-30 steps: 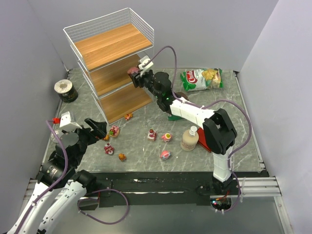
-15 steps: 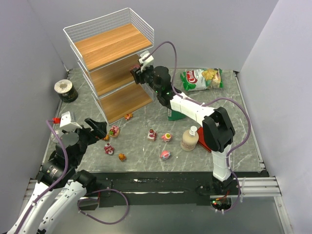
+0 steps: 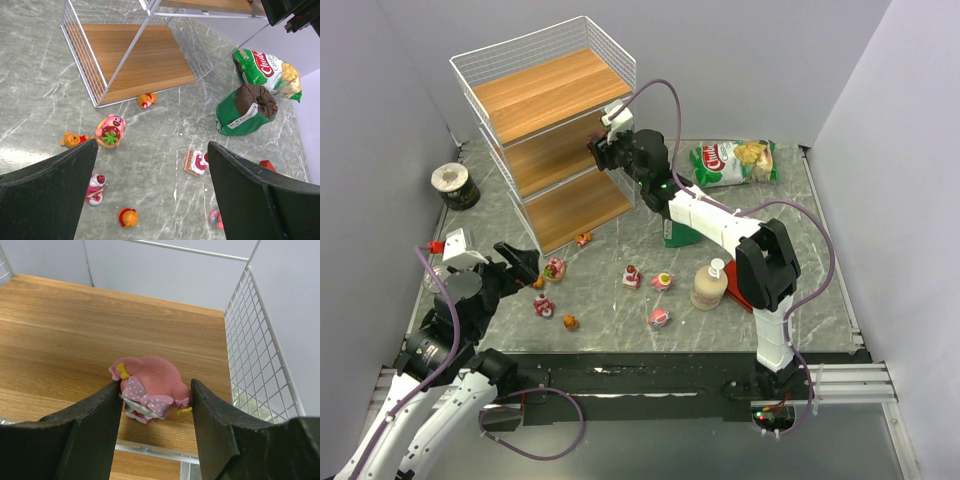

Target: Place and organize the plastic toys onto the shelf

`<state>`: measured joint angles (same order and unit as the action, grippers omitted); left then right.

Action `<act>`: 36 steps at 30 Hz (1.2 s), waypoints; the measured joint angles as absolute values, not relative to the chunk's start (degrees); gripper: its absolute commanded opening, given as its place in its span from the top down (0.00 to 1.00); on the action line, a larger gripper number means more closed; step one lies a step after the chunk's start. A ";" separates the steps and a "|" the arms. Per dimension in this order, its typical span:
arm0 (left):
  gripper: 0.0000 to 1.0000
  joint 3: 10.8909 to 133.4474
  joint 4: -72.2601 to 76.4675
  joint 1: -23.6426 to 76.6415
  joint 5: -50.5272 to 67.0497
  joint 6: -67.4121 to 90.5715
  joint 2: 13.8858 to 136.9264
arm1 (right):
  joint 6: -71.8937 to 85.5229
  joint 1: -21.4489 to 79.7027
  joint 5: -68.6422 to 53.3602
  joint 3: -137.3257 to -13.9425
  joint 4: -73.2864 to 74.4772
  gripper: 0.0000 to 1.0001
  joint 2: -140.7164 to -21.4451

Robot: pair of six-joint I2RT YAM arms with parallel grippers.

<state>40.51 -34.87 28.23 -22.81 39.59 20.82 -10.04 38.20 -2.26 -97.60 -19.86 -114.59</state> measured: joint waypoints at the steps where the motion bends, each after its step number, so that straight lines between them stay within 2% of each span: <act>1: 0.03 40.49 -34.87 28.23 -22.81 39.59 20.84 | -10.09 38.20 -2.28 -97.62 -19.81 0.64 -114.59; 7: 0.03 40.51 -34.87 28.23 -22.81 39.59 20.86 | -10.15 38.20 -2.39 -97.62 -19.79 0.50 -114.59; 13: 0.02 40.51 -34.87 28.23 -22.81 39.59 20.86 | -10.15 38.20 -2.39 -97.62 -19.88 0.29 -114.59; 26: 0.03 40.51 -34.87 28.23 -22.83 39.59 20.88 | -9.85 38.20 -2.46 -97.03 -20.80 0.15 -114.59; 29: 0.02 40.49 -34.87 28.23 -22.81 39.59 20.88 | -9.78 38.20 -2.24 -96.36 -21.30 0.06 -114.45; 30: 0.03 40.51 -34.87 28.23 -22.83 39.57 20.88 | -9.63 38.20 -2.11 -96.01 -21.43 0.01 -114.34; 36: 0.03 40.51 -34.87 28.23 -22.83 39.59 20.88 | -9.23 38.20 -1.74 -92.73 -21.93 0.00 -112.53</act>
